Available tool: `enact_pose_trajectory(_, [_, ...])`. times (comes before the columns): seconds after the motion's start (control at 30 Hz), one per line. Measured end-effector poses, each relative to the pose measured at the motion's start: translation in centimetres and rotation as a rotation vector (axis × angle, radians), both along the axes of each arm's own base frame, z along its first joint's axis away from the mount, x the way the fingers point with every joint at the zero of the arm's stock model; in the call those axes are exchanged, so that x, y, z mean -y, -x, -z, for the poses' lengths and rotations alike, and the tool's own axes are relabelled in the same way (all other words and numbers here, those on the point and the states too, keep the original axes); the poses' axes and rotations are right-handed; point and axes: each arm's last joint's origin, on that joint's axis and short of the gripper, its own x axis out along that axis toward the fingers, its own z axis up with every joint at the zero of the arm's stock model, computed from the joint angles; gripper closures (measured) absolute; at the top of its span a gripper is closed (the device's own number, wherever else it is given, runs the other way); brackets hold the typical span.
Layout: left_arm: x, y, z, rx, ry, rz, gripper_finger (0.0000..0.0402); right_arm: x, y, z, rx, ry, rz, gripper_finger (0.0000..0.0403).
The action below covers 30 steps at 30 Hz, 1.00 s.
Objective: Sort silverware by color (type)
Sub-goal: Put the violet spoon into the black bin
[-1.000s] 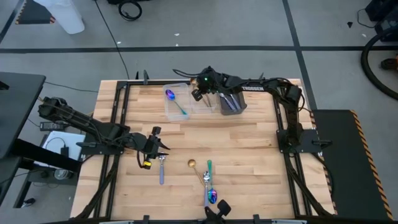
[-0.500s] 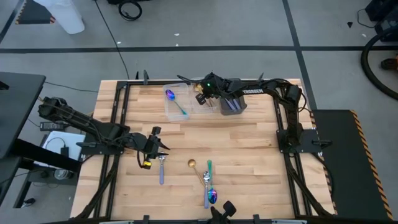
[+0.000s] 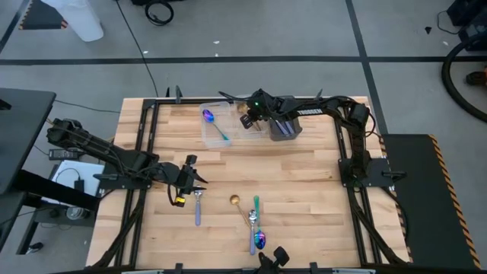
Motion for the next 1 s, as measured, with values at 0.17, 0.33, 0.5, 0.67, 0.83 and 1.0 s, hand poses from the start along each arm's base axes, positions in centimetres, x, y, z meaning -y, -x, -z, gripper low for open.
enact_pose_trajectory(0.17, [0.0, 0.0, 0.0, 0.0, 0.0, 0.0, 0.0297, 0.0, 0.0, 0.0, 0.002, -0.003, -0.002, 0.031])
enact_pose_trajectory(0.33, [0.0, 0.0, 0.0, 0.0, 0.0, 0.0, 0.0297, 0.0, 0.0, 0.0, 0.005, -0.007, 0.002, 0.0288])
enact_pose_trajectory(0.5, [0.0, 0.0, 0.0, 0.0, 0.0, 0.0, 0.0297, 0.0, 0.0, 0.0, 0.008, -0.013, -0.004, 0.0281])
enact_pose_trajectory(0.67, [0.0, 0.0, 0.0, -0.001, 0.0, 0.0, 0.0297, 0.1, 0.2, -0.5, 0.038, -0.044, -0.017, 0.0282])
enact_pose_trajectory(0.83, [0.0, 0.0, 0.0, -0.001, 0.001, -0.001, 0.0297, 0.0, 0.6, -2.4, 0.079, -0.027, -0.018, 0.0281])
enact_pose_trajectory(1.0, [0.0, 0.0, 0.0, -0.002, 0.007, -0.004, 0.0297, -0.6, 1.2, -5.1, 0.122, -0.003, -0.026, 0.0282])
